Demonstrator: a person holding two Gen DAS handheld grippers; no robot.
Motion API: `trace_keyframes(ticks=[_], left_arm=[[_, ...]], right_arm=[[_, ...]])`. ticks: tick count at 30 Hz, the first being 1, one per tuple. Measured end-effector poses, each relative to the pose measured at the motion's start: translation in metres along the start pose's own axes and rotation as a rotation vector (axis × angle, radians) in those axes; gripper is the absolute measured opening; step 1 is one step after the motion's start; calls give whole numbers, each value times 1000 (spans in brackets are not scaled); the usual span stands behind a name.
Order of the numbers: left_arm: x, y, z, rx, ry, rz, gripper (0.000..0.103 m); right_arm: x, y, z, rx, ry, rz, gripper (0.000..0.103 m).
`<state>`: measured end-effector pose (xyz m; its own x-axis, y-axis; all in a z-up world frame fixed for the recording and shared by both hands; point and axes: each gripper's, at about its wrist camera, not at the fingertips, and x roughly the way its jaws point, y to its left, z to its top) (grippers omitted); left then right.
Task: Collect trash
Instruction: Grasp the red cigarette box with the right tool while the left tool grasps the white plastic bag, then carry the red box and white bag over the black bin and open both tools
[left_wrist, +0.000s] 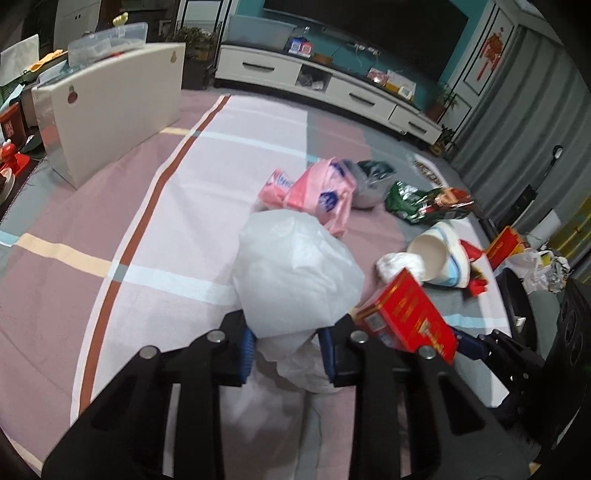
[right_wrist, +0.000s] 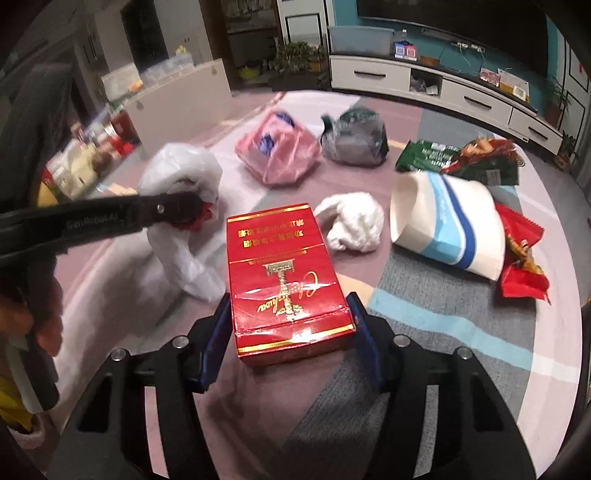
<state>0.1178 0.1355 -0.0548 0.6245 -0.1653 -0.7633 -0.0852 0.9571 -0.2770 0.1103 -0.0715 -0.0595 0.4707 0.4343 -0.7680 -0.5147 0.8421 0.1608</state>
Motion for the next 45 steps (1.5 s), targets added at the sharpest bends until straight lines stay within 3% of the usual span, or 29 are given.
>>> trace_keyframes(ticks=[7,19,24,36,45], left_arm=[[-27,-13,-5,43,-48,-64,29],[-35,-69,-25,198,-37,-168,29],[-41,-112,-30,270,-41,-247,29],[-19,-248,-38,392,38,-448,30],[24,-343,-36,408,116,-570,31]], right_arm=[[-49,-21,-2,80,-110,34,60],[-120,-104,-32,256,-223,-106,60],[-156,-143,-51,342,-283,-165,60],[-218,-227,-104,608,-394,-270,60],[-229,-274,-137,788,-367,-415,60]])
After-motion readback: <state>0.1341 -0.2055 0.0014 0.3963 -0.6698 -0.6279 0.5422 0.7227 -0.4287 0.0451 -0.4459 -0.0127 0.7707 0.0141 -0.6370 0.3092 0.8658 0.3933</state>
